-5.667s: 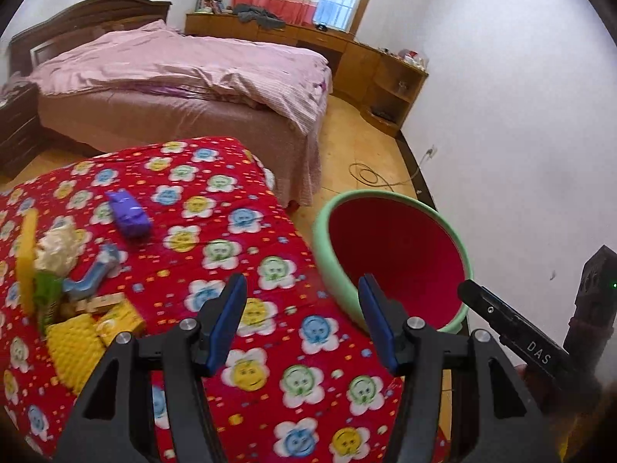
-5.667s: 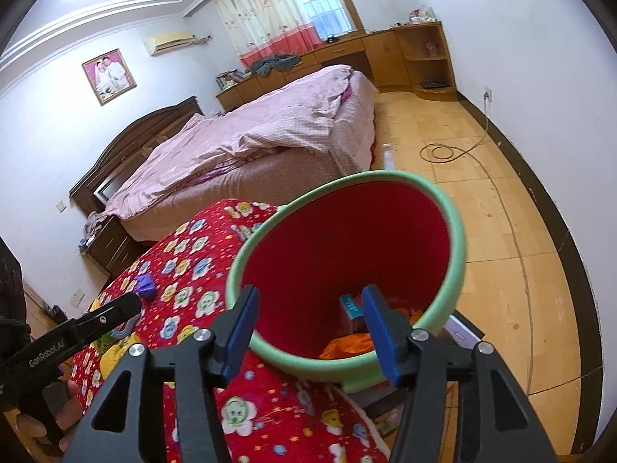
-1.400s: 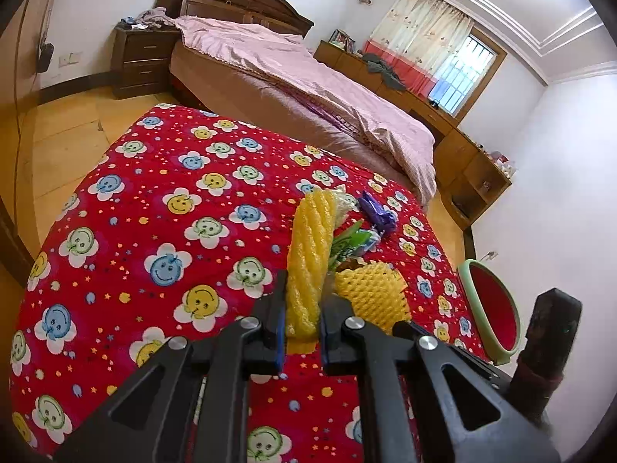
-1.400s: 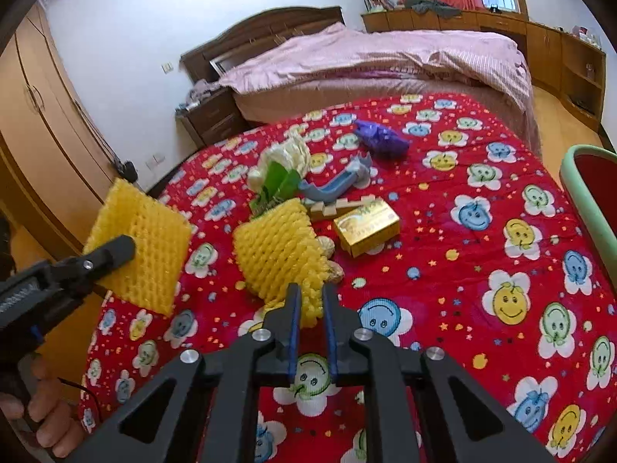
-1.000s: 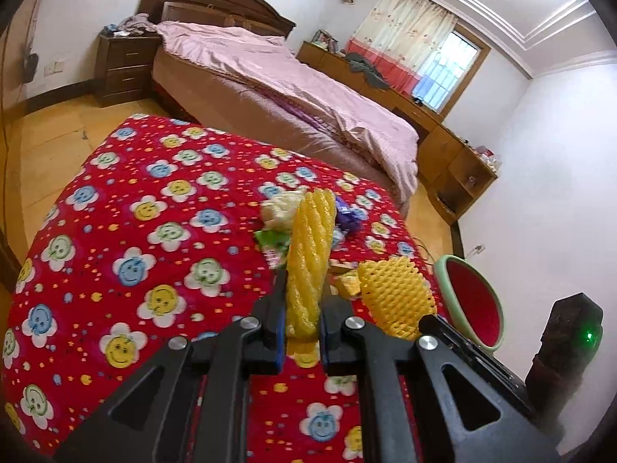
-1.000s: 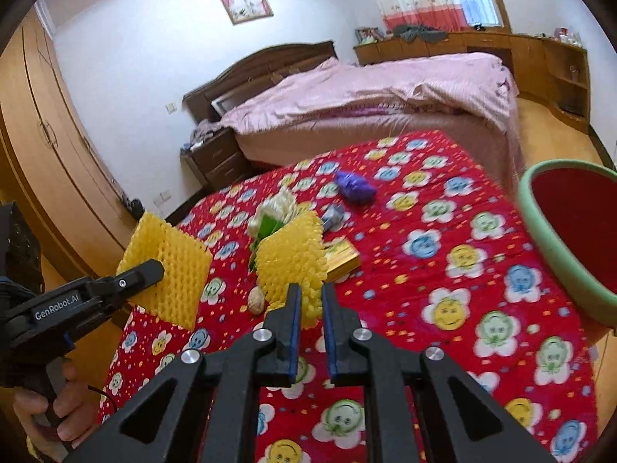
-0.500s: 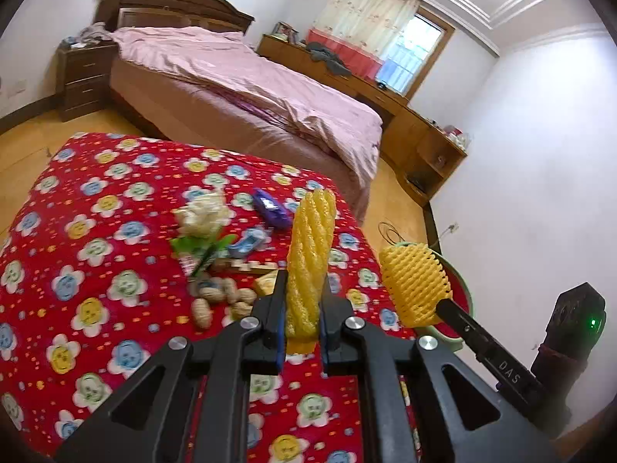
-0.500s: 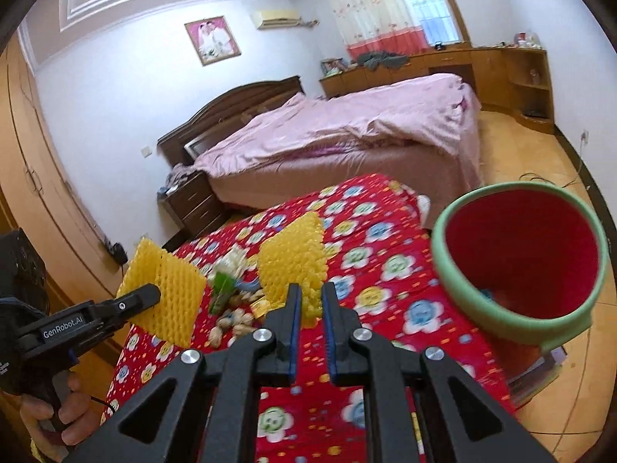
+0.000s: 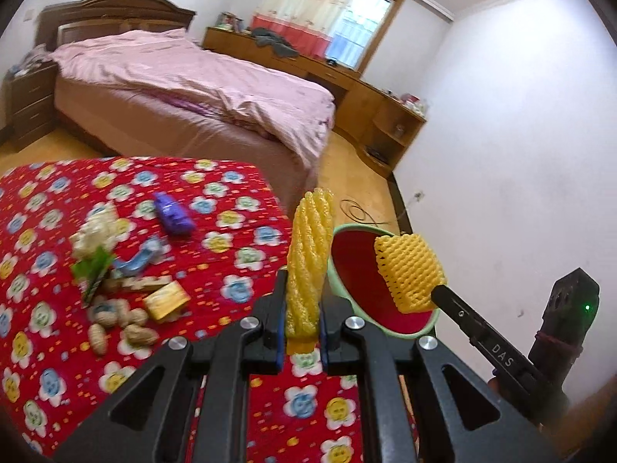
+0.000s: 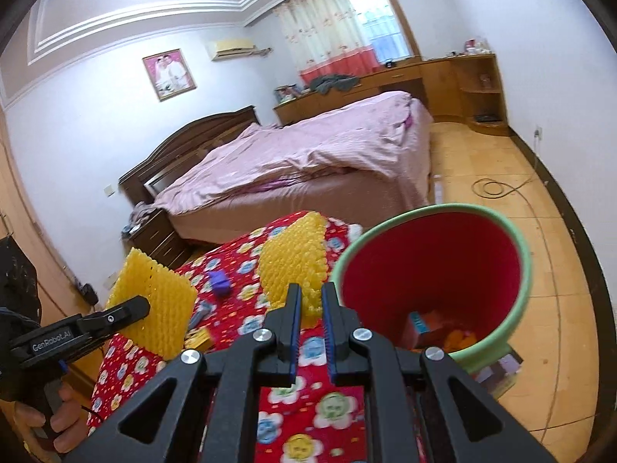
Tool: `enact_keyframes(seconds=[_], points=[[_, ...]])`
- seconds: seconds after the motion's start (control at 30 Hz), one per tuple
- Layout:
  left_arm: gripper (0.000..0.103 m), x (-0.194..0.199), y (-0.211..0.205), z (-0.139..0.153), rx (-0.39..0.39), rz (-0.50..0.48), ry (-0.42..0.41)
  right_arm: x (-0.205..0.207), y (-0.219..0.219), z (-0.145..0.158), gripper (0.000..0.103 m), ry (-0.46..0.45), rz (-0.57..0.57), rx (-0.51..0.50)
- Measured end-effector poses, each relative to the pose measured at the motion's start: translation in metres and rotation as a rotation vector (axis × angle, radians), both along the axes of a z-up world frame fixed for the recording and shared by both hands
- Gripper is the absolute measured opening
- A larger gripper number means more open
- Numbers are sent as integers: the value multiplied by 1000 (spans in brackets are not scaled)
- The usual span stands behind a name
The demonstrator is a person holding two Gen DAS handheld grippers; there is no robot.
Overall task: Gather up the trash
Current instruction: 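Carry both yellow foam nets over the red bucket, then open both tools to drop the foam nets into the bucket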
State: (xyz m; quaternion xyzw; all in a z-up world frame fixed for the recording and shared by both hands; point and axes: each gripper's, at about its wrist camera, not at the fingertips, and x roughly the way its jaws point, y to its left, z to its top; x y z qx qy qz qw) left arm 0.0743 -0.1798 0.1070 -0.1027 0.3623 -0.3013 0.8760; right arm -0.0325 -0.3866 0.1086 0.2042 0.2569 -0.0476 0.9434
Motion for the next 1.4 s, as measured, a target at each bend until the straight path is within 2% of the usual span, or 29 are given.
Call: enact_keyframes(seconds=[0.13,0.53,0.83,1.2,1.23,1.3,1.37,1.4], points=[[12,2,-25,3,12,-29,-19,-4,-20,-1,12,4,-34,-1],[12,19,-106,-7,40,-148,-10,-14,-73,-9,12,38,-141,8],[12,31,-154,-35,89,-213,38,-11,-109,-30,12,95,-208,41],[12,43,-182,-68,181,-223,68,0,-124,-53,15,165,-238,55],[12,45,-183,-69,187,-223,70,2,-124,-55,16,171,-238,57],[20,47,-184,-72,202,-219,80,4,-126,-57,17,178,-239,59],[34,48,-184,-73,207,-205,83,5,-127,-59,17,184,-243,63],[35,48,-183,-72,207,-200,81,6,-127,-60,17,186,-244,66]])
